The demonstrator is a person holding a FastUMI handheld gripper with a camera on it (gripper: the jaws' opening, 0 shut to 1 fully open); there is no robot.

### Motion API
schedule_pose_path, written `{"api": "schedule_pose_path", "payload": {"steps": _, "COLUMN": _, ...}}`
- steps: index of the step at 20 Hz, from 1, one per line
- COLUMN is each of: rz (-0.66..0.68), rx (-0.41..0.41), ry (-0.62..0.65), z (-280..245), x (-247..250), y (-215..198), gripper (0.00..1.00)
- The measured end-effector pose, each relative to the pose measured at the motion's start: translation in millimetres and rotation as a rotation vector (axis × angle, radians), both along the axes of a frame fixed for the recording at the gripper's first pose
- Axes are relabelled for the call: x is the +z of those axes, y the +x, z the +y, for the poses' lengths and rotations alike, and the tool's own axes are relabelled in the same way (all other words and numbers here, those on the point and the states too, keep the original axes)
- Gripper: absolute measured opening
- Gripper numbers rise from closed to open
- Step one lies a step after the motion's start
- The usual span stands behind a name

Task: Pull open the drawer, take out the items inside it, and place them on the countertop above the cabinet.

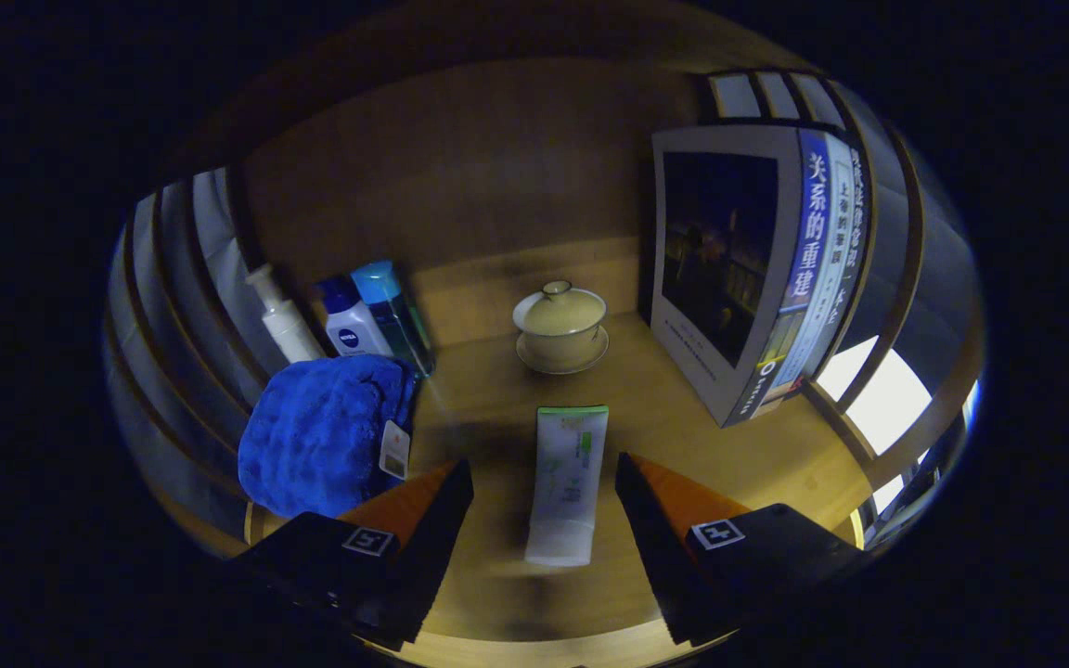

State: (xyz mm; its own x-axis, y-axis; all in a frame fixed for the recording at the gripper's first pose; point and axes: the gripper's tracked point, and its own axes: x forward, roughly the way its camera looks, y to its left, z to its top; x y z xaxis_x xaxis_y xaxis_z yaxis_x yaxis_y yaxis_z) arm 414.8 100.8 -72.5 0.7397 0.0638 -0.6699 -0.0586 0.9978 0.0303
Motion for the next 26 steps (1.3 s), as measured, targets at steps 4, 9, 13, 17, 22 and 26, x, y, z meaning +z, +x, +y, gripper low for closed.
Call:
{"api": "schedule_pose_path", "payload": {"steps": 4, "rz": -0.098, "rx": 0.017, "ry": -0.019, "z": -7.9, "x": 25.3, "y": -40.1, "gripper": 1.0}}
{"api": "schedule_pose_path", "payload": {"steps": 9, "rz": -0.218, "rx": 0.028, "ry": 0.025, "z": -12.4, "x": 59.9, "y": -102.7, "gripper": 1.0}}
{"api": "schedule_pose_path", "payload": {"steps": 13, "rz": -0.279, "rx": 0.021, "ry": 0.046, "z": -24.2, "x": 82.1, "y": -153.6, "gripper": 1.0}}
{"api": "schedule_pose_path", "payload": {"steps": 17, "rz": -0.353, "rx": 0.032, "ry": 0.037, "z": -33.9, "x": 89.1, "y": -193.5, "gripper": 1.0}}
{"api": "schedule_pose_path", "payload": {"steps": 22, "rz": -0.411, "rx": -0.006, "ry": 0.043, "z": -52.8, "x": 82.9, "y": -247.3, "gripper": 0.99}}
{"api": "schedule_pose_path", "payload": {"steps": 26, "rz": -0.438, "rx": -0.017, "ry": 0.042, "z": -66.1, "x": 66.9, "y": -284.2, "gripper": 0.99}}
